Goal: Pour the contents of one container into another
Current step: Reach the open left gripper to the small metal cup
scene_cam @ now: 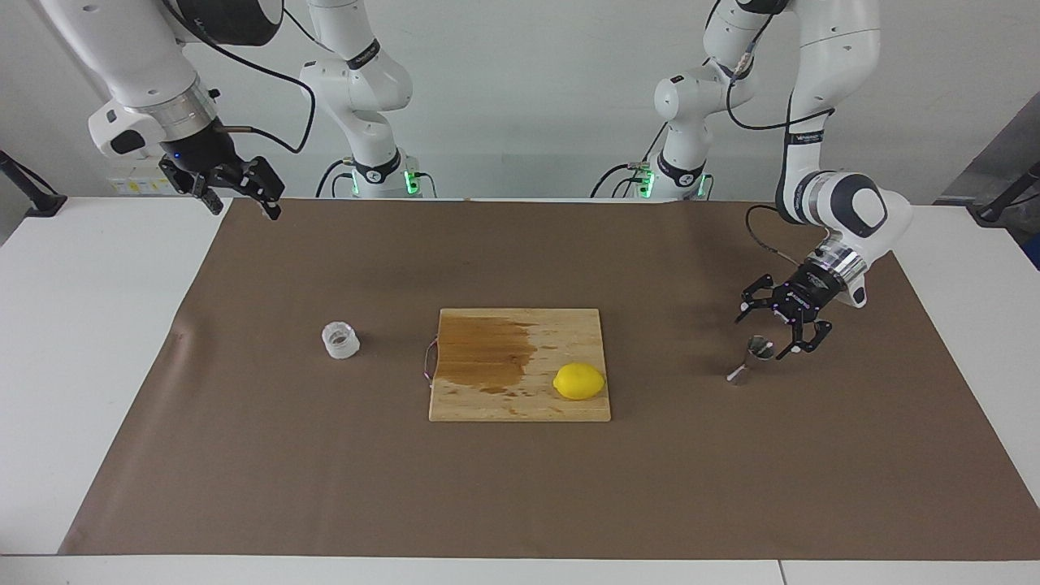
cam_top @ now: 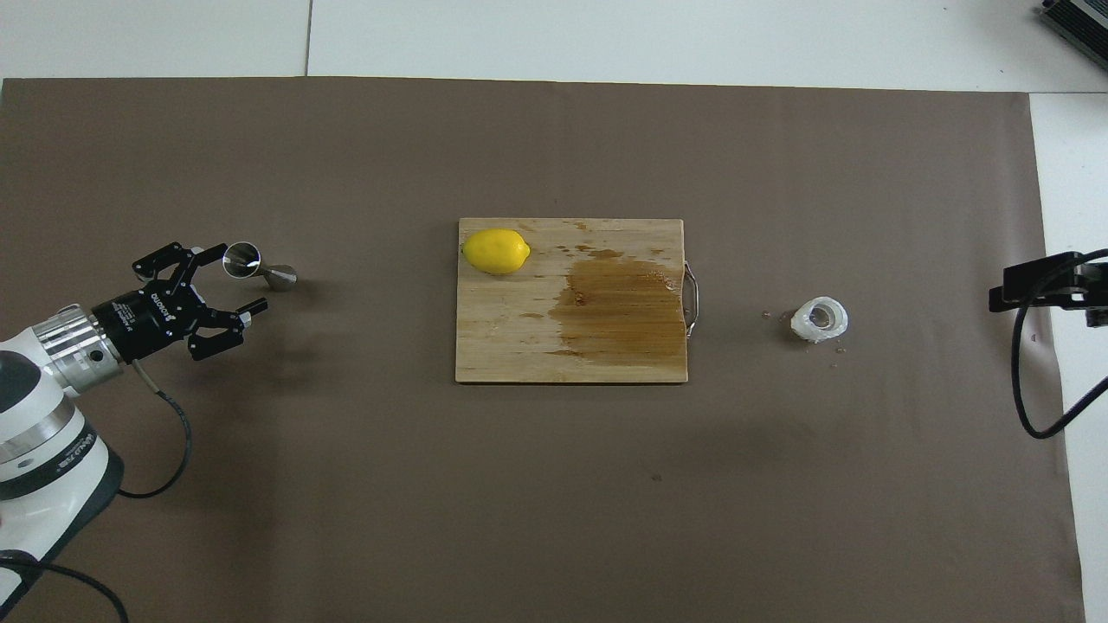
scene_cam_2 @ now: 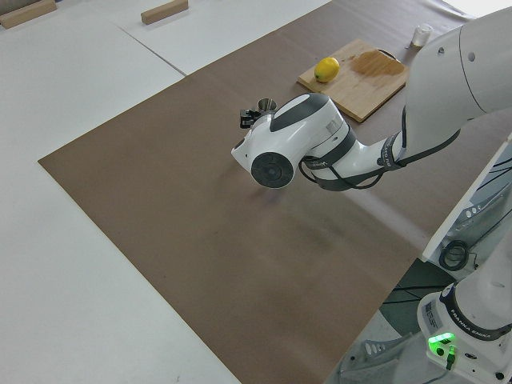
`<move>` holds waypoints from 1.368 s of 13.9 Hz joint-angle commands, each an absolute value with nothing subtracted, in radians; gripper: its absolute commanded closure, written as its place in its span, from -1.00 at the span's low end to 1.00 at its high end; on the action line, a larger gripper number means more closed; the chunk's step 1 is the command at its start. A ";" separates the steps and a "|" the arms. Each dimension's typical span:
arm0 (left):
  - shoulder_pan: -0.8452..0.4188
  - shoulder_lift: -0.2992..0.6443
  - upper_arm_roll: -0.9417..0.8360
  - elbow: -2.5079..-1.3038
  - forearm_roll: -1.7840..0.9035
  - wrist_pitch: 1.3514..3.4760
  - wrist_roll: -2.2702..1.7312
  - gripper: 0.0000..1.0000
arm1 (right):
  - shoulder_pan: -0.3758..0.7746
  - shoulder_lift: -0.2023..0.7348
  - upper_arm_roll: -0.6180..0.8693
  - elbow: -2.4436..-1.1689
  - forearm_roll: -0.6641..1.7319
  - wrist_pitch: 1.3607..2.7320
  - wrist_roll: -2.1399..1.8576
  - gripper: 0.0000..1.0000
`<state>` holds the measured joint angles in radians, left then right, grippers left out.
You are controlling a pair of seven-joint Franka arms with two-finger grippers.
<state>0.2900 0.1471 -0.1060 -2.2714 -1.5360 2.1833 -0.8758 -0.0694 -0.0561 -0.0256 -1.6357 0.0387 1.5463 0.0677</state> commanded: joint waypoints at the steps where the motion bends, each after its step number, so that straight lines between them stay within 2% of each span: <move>1: 0.273 0.169 -0.100 -2.244 -1.566 2.221 -0.836 -1.00 | -0.072 -0.069 -0.021 -1.649 0.048 1.540 0.084 -1.00; 15: 0.252 0.178 -0.100 -2.235 -1.595 2.247 -0.838 -1.00 | -0.072 -0.069 -0.021 -1.649 0.048 1.540 0.084 -1.00; 18: 0.250 0.178 -0.100 -2.235 -1.603 2.247 -0.836 -0.90 | -0.072 -0.069 -0.021 -1.649 0.048 1.540 0.084 -1.00; 19: 0.247 0.178 -0.098 -2.235 -1.614 2.249 -0.836 -0.78 | -0.072 -0.069 -0.021 -1.649 0.048 1.540 0.084 -1.00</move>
<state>0.2604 0.1626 -0.1018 -2.2496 -1.5782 2.2274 -0.8521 -0.0694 -0.0561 -0.0256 -1.6357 0.0387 1.5463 0.0677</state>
